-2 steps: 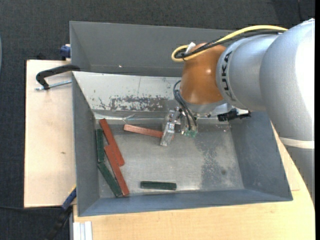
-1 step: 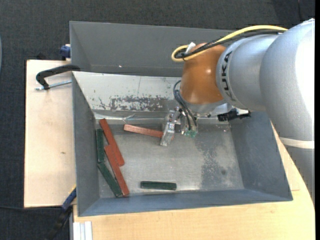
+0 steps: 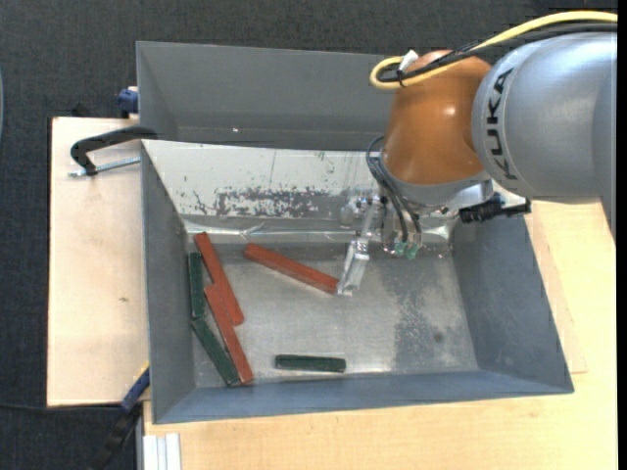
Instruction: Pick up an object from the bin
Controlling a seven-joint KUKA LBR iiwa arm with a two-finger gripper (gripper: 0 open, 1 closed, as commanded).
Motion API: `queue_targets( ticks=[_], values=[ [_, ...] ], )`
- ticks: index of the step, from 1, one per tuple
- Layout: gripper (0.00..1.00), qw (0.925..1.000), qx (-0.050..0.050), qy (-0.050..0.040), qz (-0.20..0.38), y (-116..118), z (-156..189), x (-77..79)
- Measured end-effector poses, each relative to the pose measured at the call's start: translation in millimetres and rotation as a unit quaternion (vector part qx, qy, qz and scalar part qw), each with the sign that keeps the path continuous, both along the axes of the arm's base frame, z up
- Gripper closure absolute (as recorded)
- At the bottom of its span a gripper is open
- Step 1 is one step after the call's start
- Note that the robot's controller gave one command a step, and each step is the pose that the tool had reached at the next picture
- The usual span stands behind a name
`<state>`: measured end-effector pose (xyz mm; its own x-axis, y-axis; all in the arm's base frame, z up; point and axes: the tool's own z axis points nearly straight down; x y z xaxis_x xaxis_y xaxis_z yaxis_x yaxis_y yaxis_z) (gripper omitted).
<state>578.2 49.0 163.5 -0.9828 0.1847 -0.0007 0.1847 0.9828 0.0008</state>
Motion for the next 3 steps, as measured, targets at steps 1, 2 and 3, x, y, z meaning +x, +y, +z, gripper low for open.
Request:
queue_targets(
  ticks=[1,2,3],
  values=[
    [0.0,1.0,0.001,-0.0063,0.006,-3.4,54.1,-10.2],
    [0.0,0.9999,0.0,-0.0044,0.014,6.9,1.7,-22.7],
    [0.0,0.9994,0.001,-0.001,-0.035,14.0,-56.8,-27.1]
  ],
)
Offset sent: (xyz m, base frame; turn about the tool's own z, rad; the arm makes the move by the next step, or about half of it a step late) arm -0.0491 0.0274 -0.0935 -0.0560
